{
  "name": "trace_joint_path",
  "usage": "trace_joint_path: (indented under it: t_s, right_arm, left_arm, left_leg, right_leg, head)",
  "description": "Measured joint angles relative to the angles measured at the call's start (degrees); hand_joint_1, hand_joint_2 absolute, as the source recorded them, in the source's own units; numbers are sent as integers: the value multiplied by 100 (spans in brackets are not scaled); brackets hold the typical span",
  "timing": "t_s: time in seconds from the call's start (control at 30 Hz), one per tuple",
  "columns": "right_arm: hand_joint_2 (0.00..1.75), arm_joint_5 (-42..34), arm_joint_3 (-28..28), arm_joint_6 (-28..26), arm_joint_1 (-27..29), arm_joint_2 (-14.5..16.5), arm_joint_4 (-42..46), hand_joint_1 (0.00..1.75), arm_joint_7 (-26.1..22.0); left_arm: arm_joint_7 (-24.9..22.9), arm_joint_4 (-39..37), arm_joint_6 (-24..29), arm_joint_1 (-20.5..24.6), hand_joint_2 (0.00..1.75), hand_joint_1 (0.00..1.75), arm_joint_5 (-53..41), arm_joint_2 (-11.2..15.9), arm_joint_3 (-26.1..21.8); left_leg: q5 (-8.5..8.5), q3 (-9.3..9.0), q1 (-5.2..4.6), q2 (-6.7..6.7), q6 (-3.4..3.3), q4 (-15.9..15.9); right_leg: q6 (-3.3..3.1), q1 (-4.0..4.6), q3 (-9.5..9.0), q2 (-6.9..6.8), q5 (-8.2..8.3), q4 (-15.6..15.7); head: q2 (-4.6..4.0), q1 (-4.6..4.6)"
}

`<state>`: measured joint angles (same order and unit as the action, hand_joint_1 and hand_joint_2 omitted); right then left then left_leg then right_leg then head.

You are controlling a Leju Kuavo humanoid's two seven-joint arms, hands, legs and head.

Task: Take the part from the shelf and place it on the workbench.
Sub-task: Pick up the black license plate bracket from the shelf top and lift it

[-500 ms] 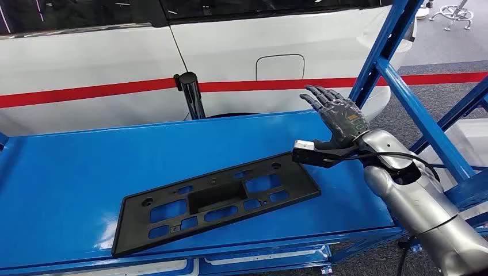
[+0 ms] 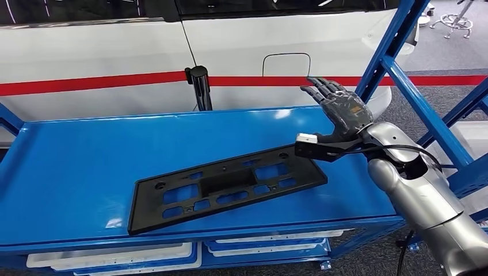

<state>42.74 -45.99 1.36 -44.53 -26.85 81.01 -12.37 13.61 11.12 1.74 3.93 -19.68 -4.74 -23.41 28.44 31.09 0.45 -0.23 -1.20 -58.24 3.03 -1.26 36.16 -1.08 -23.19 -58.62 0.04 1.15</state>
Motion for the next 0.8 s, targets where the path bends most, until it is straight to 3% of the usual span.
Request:
trace_joint_path:
  t_s: [0.07, 0.13, 0.2, 0.23, 0.27, 0.33, 0.37, 0.43, 0.47, 0.5, 0.57, 0.6, 0.67, 0.7, 0.73, 0.77, 0.8]
  right_arm:
    - [175, -30, 0, 108, -24, -44, 5, 0, -10]
    - [175, -48, 1, 141, -51, -96, 6, 0, -11]
    - [175, -52, 1, 165, -65, -128, 5, 0, -11]
    - [175, -53, 1, 180, -66, -140, 4, 0, -11]
    - [175, -53, 0, 192, -71, -150, 3, 0, -11]
    - [175, -54, 0, 203, -100, -167, 2, 0, -13]
    - [175, -56, 0, 211, -125, -174, 2, 0, -13]
    - [175, -63, -1, 227, -166, -202, 2, 0, -14]
    - [175, -65, -3, 239, -174, -217, 2, 0, -14]
    - [175, -62, -9, 262, -176, -231, 2, 0, -14]
    - [175, -49, -34, 348, -191, -244, 2, 0, -14]
    - [175, -40, -53, 425, -203, -248, 2, 0, -14]
    - [175, -46, -107, 611, -229, -264, 0, 0, -14]
    - [175, -71, -143, 719, -236, -275, -3, 0, -14]
    - [175, -105, -180, 808, -241, -288, -8, 0, -14]
    - [175, -140, -218, 878, -244, -302, -13, 0, -14]
    - [175, -167, -254, 919, -249, -315, -18, 0, -14]
  left_arm:
    - [1, 0, 1, 3, 0, 0, -4, 0, -12]
    - [3, 1, 11, 7, 0, 0, -7, 3, -19]
    - [5, 1, 18, 5, 0, 0, -11, 7, -21]
    - [5, 1, 16, 5, 0, 0, -15, 7, -21]
    - [8, 1, 16, 6, 0, 0, -20, 5, -21]
    - [12, 1, 17, 9, 0, 0, -40, 1, -21]
    - [14, 1, 19, 12, 0, 0, -52, 0, -21]
    - [14, 1, 24, 17, 0, 0, -68, 0, -22]
    - [15, 1, 25, 18, 0, 0, -73, 0, -22]
    - [16, 1, 25, 17, 0, 0, -79, 2, -23]
    - [19, 1, 27, 14, 0, 0, -92, 9, -26]
    - [20, 1, 27, 12, 0, 0, -98, 12, -31]
    - [20, 1, 25, 11, 0, 0, -100, 13, -52]
    - [20, 1, 22, 10, 0, 0, -99, 13, -71]
    - [21, 1, 19, 10, 0, 0, -99, 13, -93]
    - [24, 1, 16, 9, 0, 0, -98, 14, -115]
    - [27, 1, 16, 9, 0, 0, -98, 15, -134]
  left_leg:
    - [-124, 63, -2, 13, -127, 47]
    - [-233, 171, 2, 24, -214, 67]
    - [-309, 281, -11, 27, -231, 64]
    - [-345, 332, -19, 28, -229, 62]
    - [-379, 375, -24, 28, -222, 61]
    - [-438, 440, -30, 27, -193, 58]
    - [-468, 469, -39, 25, -166, 55]
    - [-536, 504, -57, 19, -104, 56]
    - [-571, 517, -66, 15, -74, 63]
    - [-593, 529, -67, 10, -48, 64]
    - [-450, 609, -54, 3, 13, -72]
    - [-255, 705, -42, 1, 48, -303]
    - [241, 976, -11, 2, 115, -1064]
    - [408, 1090, 5, 3, 142, -1436]
    - [468, 1127, 19, 4, 160, -1648]
    - [422, 1055, 29, 6, 166, -1644]
    - [288, 863, 35, 6, 159, -1400]
  right_leg:
    - [12, 0, 121, 19, -150, -170]
    - [-58, -7, 374, 45, -571, -784]
    - [-60, -3, 573, 63, -916, -1497]
    - [-27, -1, 560, 69, -976, -1651]
    - [18, 1, 430, 74, -946, -1570]
    - [90, -1, -104, 77, -760, -840]
    - [82, 12, -393, 83, -687, -408]
    - [15, 58, -691, 99, -620, 94]
    - [-29, 86, -700, 107, -606, 138]
    - [-76, 59, -661, 106, -574, 149]
    - [-193, -6, -615, 97, -506, 171]
    - [-257, -41, -585, 91, -467, 181]
    - [-335, -28, -511, 83, -402, 176]
    - [-345, -20, -473, 81, -374, 175]
    - [-343, -14, -441, 80, -349, 173]
    - [-334, -11, -418, 80, -328, 171]
    - [-327, -9, -406, 81, -312, 169]
  head:
    - [0, -7]
    - [1, -21]
    - [1, -30]
    - [0, -30]
    - [-1, -33]
    - [-1, -34]
    - [0, -34]
    - [0, -34]
    - [0, -31]
    - [0, -31]
    - [0, -24]
    - [0, -19]
    - [0, -13]
    - [0, -12]
    - [0, -14]
    - [0, -11]
    - [0, -11]
